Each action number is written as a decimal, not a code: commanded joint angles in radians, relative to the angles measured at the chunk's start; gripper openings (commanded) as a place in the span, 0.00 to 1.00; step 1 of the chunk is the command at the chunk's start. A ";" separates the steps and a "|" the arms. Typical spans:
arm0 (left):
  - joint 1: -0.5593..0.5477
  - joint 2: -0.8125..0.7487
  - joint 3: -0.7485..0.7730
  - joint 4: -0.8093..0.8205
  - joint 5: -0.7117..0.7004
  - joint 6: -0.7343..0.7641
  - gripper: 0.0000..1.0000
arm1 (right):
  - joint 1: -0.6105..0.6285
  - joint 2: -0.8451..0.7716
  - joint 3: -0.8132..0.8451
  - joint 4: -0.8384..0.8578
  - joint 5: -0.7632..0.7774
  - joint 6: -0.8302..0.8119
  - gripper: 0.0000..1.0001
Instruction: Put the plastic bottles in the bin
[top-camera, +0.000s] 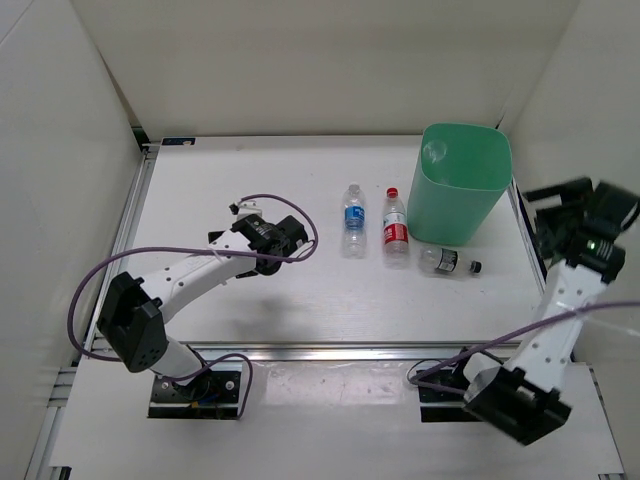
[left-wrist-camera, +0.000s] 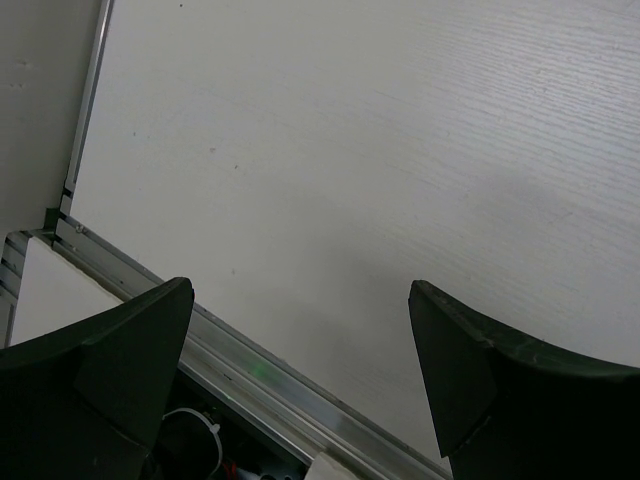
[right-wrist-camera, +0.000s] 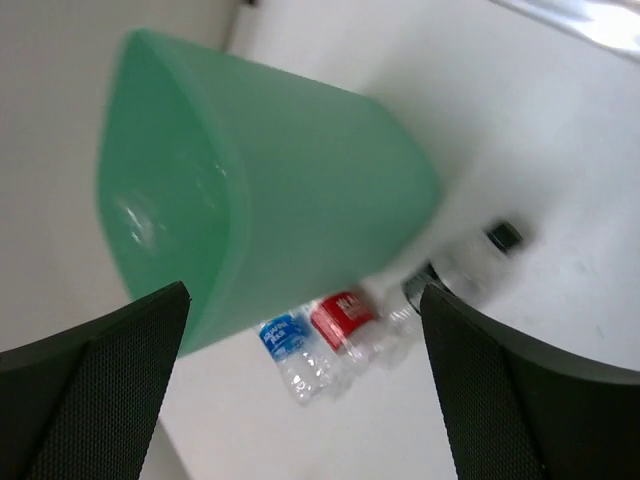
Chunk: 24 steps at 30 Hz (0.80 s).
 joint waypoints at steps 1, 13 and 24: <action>0.012 0.005 0.014 -0.076 -0.030 -0.009 1.00 | -0.113 -0.079 -0.298 0.067 -0.169 0.230 1.00; 0.012 0.023 -0.043 -0.076 -0.048 -0.009 1.00 | -0.112 0.139 -0.652 0.276 -0.412 0.329 1.00; 0.012 0.127 -0.009 -0.076 -0.068 0.000 1.00 | -0.031 0.451 -0.484 0.321 -0.423 0.298 1.00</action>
